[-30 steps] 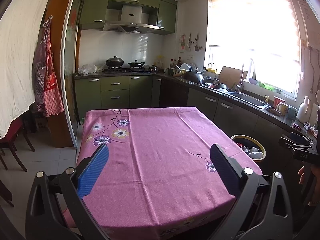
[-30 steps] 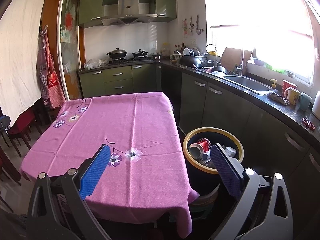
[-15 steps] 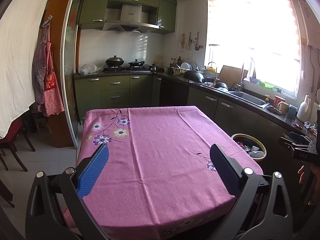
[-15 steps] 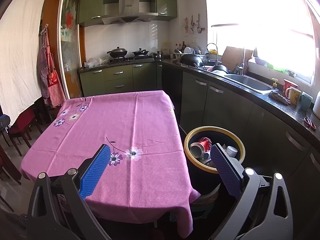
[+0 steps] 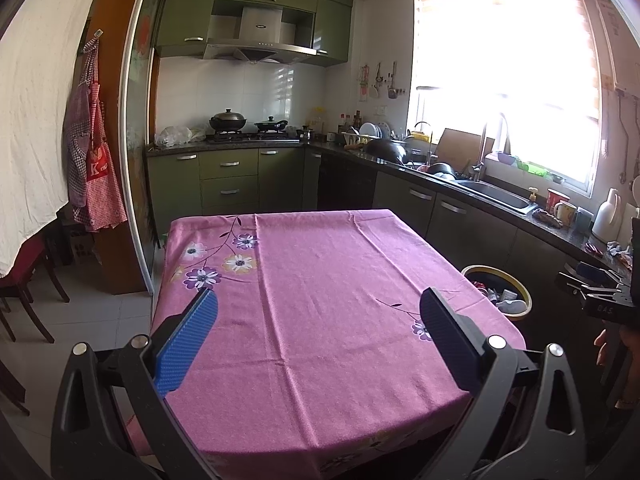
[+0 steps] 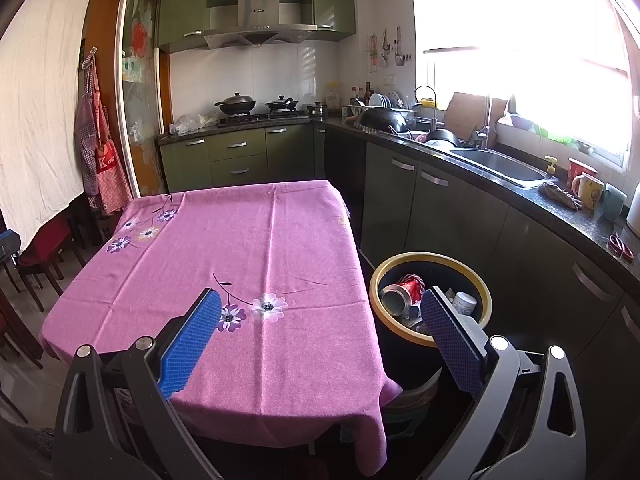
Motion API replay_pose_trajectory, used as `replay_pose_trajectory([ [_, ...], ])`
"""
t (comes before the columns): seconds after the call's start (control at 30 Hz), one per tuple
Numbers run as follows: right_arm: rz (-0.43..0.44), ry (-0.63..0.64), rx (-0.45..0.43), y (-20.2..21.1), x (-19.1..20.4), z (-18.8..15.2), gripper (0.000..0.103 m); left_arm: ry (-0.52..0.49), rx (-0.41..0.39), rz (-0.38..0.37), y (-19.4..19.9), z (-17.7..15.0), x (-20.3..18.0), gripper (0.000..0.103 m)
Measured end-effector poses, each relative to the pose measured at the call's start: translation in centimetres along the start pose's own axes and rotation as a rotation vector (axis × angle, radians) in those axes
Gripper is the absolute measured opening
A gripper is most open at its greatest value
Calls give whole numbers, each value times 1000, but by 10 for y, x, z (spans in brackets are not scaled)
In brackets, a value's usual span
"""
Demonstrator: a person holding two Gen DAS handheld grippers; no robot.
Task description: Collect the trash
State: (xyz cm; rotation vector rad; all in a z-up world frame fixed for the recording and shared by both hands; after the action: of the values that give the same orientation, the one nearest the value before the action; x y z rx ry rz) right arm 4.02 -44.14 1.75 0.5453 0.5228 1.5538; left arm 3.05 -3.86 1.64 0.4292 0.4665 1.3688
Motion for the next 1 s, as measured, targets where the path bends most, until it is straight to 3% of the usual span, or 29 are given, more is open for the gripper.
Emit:
replay_pose_trajectory([
  [0.57,4,1,3,-2,1,1,98,9,21,-22,-5,-1,-1,96],
  [0.87,8,7,14,-10,1,-1,98,7,5,11,-9,-3,-1,96],
  [1.0,10,5,19,-13,0,-1,98,0,36,25,-17,-4,1,96],
])
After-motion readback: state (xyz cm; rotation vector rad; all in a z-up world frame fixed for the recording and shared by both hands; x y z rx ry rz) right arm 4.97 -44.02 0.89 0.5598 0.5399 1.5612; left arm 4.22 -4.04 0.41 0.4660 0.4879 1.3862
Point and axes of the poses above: each gripper's, at about its wrist camera, not at the fingertips, and y roughly against the way its jaws point, x to its left, z to its top, the point moved 3 cm from there along -y, roughly the way its jaws point, and after that the axes turned 9 degrees about x, right-handed, at the moved point
